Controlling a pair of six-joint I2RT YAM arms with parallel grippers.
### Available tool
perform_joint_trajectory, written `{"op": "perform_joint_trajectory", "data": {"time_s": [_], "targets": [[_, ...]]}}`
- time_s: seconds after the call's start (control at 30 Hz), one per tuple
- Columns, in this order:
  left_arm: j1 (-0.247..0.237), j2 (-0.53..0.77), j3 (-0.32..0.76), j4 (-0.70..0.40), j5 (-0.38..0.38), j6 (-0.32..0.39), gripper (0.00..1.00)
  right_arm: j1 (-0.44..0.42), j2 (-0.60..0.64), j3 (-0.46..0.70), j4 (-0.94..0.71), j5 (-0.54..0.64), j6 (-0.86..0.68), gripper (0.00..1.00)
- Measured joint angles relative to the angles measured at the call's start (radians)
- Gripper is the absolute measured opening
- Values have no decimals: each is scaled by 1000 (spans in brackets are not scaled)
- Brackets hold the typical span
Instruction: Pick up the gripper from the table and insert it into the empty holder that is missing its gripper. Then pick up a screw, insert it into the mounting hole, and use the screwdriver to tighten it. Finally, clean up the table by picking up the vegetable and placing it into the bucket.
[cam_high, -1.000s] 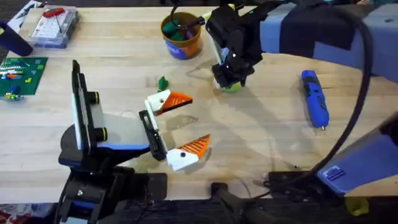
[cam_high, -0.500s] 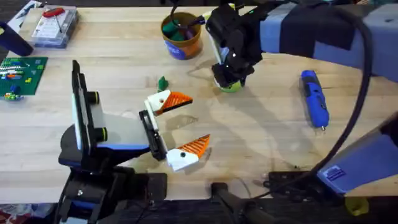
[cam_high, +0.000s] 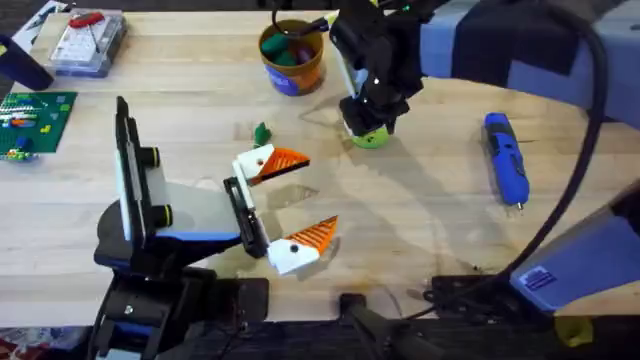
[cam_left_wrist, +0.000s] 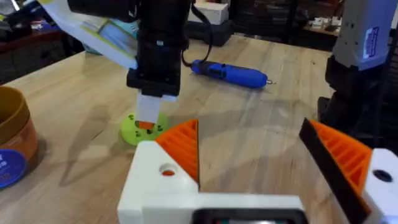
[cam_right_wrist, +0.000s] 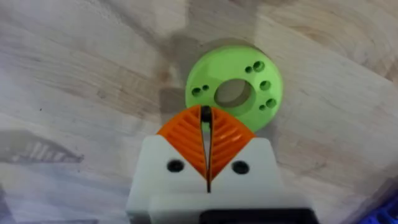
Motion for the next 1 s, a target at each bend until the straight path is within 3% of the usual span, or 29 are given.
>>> {"op": "perform_joint_trajectory", "data": {"time_s": [0.2,0.53,0.63,1.0], "targets": [[0,0,0,0,0,0,987,0,-64,98,-175,0,-1,3],[0,0,0,0,0,0,987,31,-254,383,-423,0,-60,3],[0,0,0,0,0,0,987,73,-240,483,-526,0,-108,3],[0,0,0,0,0,0,987,181,-75,744,-606,-51,-172,3]]}}
